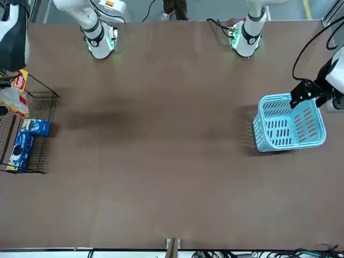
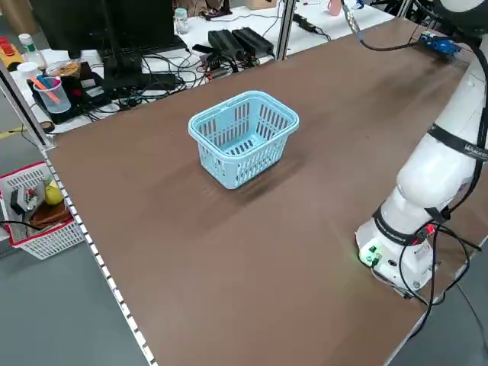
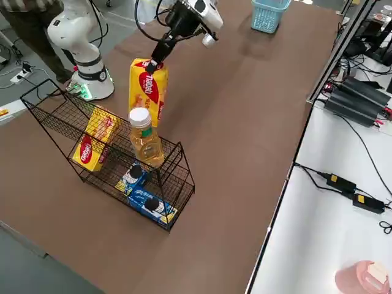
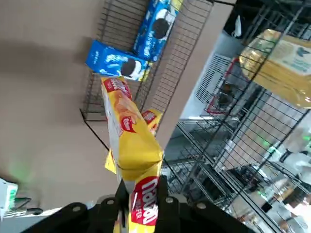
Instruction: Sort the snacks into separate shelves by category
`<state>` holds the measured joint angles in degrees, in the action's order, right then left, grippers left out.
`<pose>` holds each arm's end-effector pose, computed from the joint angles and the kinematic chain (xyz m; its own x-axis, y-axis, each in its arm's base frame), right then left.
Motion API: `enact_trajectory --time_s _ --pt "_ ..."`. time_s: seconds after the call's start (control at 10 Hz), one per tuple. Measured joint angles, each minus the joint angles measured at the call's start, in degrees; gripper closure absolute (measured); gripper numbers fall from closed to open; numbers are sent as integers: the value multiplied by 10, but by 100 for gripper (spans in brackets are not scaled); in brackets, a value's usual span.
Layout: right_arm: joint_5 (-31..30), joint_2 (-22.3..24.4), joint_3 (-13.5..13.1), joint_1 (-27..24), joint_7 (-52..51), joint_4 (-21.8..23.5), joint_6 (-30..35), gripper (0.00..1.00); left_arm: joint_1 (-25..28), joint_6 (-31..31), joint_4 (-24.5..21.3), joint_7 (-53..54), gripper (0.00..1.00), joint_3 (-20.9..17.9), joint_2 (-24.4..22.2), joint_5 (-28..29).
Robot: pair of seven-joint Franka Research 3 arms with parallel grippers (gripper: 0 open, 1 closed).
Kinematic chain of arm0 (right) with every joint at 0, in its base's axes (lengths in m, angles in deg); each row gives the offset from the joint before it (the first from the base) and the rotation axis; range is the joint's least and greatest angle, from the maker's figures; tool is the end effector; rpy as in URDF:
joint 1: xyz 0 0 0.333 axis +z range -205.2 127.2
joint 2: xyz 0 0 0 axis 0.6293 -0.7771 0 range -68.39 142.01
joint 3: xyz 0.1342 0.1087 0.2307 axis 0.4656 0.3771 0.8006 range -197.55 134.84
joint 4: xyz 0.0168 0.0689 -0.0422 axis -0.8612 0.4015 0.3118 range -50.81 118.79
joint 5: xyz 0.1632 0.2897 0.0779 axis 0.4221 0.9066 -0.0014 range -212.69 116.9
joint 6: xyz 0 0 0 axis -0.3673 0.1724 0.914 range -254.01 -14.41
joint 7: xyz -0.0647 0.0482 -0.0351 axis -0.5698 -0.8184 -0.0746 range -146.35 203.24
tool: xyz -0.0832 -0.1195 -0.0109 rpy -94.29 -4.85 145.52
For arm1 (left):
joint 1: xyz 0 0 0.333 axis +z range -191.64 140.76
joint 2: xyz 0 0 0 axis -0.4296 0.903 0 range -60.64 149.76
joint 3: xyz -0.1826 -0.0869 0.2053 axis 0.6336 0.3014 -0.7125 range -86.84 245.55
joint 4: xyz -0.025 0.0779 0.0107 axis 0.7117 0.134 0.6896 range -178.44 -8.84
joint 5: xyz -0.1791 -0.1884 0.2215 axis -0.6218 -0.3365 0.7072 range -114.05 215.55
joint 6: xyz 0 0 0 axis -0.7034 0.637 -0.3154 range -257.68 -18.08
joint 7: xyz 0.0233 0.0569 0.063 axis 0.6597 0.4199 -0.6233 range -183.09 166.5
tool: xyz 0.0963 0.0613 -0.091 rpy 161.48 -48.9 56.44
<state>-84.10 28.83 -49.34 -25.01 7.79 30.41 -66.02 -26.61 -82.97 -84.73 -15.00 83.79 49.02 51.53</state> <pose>0.4903 -0.1205 0.5266 0.8776 0.0799 -0.4726 0.3354 -0.8067 0.4865 0.5248 -0.0480 0.5723 0.9984 0.0198 0.0538 0.0199 -0.9998 -0.0013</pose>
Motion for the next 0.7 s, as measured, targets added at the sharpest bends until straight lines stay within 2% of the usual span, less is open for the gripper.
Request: enact_trajectory --time_s 0.5,0.7 --pt "-43 -60 1 0 1 -62 -6 74 0 0 0 0 0 0 0 0" --pt "-59 -81 -3 -7 2 -70 -37 74 0 0 0 0 0 0 0 0"
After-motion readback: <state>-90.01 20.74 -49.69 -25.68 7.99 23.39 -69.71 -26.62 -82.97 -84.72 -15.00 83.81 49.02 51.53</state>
